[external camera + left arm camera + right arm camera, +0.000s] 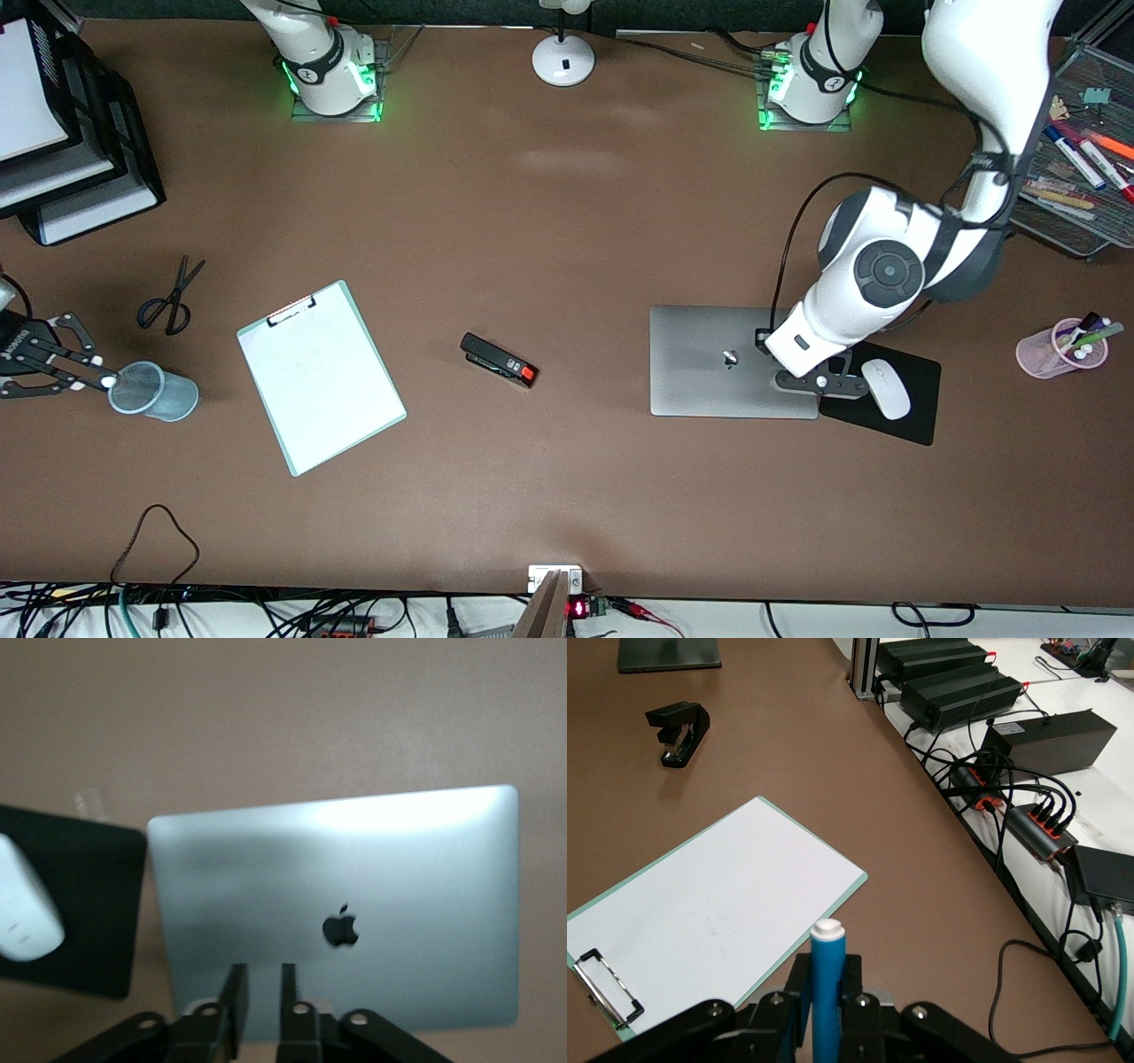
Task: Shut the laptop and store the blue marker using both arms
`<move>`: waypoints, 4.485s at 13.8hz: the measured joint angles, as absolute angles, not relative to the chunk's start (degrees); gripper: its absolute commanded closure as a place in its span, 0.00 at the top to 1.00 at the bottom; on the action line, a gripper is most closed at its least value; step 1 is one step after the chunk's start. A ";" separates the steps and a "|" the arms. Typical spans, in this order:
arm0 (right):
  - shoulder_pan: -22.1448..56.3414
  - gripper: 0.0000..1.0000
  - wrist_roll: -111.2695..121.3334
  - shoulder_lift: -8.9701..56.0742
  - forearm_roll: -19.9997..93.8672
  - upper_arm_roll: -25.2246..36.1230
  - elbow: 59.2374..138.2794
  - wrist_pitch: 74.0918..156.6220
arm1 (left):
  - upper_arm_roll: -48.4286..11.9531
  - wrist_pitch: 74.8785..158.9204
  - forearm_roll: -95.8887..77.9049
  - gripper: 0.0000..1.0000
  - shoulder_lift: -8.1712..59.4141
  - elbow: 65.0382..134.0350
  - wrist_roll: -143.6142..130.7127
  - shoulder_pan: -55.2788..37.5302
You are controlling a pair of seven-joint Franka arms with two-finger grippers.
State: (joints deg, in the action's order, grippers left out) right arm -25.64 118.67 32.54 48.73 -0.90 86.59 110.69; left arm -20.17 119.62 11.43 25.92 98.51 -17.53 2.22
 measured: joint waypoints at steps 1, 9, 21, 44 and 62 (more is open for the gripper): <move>-25.84 0.00 119.66 33.20 49.46 -0.90 86.57 110.68 | -20.39 117.49 11.43 1.00 25.15 97.70 -17.53 2.24; -27.83 0.00 124.12 36.69 52.28 -0.91 86.55 109.69 | -21.34 104.76 11.40 1.00 19.90 96.28 -17.53 2.29; -29.10 1.00 123.41 38.82 53.78 -0.92 86.53 109.38 | -17.22 83.36 4.83 1.00 12.46 81.27 -3.95 2.74; -15.91 1.00 67.81 22.50 26.67 -2.11 85.04 106.95 | -1.95 91.90 2.10 1.00 -1.73 95.33 0.43 -2.21; -2.09 1.00 11.10 6.81 2.32 -2.10 87.59 89.38 | -1.66 89.82 2.10 1.00 -2.67 95.30 0.42 -2.27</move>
